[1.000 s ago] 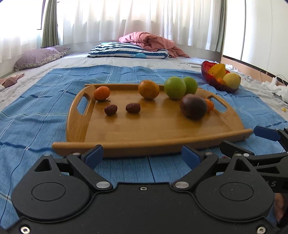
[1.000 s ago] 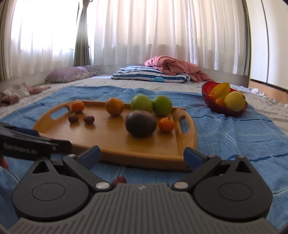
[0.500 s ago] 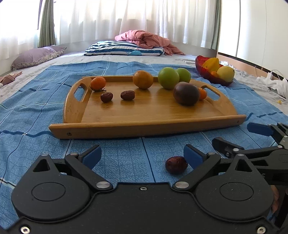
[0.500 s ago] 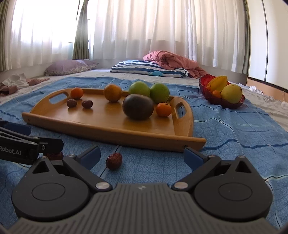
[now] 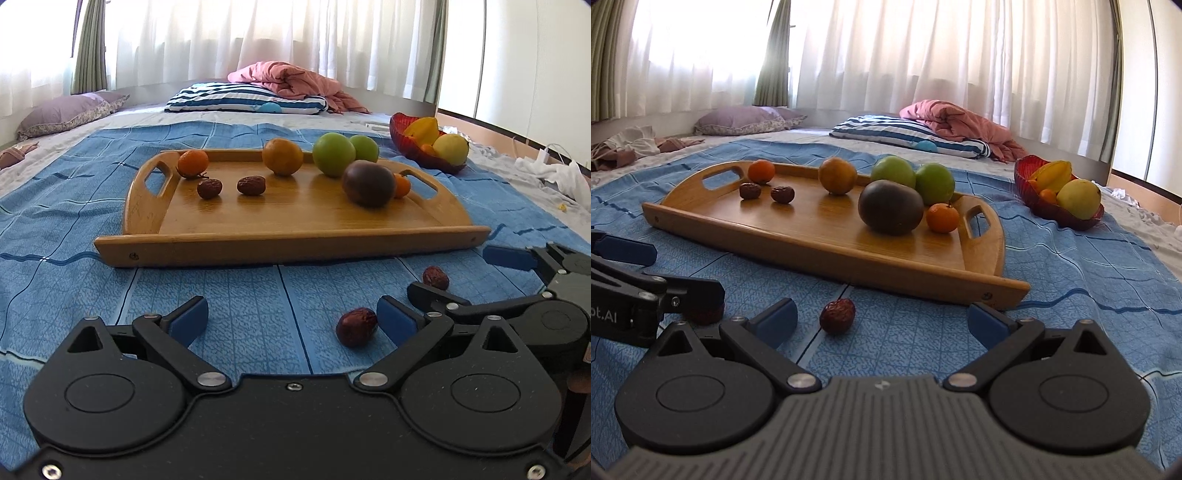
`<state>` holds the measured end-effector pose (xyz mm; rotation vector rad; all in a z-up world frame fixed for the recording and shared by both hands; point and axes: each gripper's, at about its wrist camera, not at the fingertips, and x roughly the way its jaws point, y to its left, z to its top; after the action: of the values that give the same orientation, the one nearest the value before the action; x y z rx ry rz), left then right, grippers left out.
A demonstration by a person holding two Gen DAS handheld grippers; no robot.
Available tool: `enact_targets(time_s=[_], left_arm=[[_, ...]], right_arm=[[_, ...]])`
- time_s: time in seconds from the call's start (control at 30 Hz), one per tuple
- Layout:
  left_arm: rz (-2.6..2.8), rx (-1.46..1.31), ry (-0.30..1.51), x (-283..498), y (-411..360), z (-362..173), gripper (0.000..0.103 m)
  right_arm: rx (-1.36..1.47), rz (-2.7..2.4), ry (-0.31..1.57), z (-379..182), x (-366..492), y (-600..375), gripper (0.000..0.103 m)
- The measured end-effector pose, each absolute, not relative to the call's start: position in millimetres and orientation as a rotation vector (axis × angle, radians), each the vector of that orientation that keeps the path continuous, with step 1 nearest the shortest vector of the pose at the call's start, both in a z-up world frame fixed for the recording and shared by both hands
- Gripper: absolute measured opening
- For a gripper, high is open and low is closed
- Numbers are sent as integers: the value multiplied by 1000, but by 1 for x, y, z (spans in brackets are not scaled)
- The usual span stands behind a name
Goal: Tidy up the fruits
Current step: 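Move both open tools off the tray down to the two dates on the cloth, then grasp a brown date with the left tool while the right tool grasps the other date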
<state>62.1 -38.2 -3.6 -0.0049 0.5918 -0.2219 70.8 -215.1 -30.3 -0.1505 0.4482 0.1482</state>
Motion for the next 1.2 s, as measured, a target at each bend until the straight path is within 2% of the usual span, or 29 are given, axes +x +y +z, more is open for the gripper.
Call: enact_targets(time_s=[0.27, 0.43, 0.77, 0.83, 0.93, 1.2], left_arm=[[-233, 45, 592, 51, -45, -5, 86], [-241, 34, 591, 48, -48, -4, 74], [-250, 83, 594, 44, -57, -5, 63], [-243, 82, 589, 42, -58, -3, 49], [-245, 87, 584, 40, -61, -2, 41], [-228, 86, 587, 40, -64, -3, 41]], right_arm=[[-152, 167, 439, -31, 69, -216, 103], [-127, 181, 448, -32, 70, -219, 103], [-57, 221, 473, -34, 71, -226, 100], [-46, 226, 465, -35, 68, -226, 97], [-35, 251, 461, -37, 64, -228, 94], [-11, 247, 446, -37, 58, -230, 82]])
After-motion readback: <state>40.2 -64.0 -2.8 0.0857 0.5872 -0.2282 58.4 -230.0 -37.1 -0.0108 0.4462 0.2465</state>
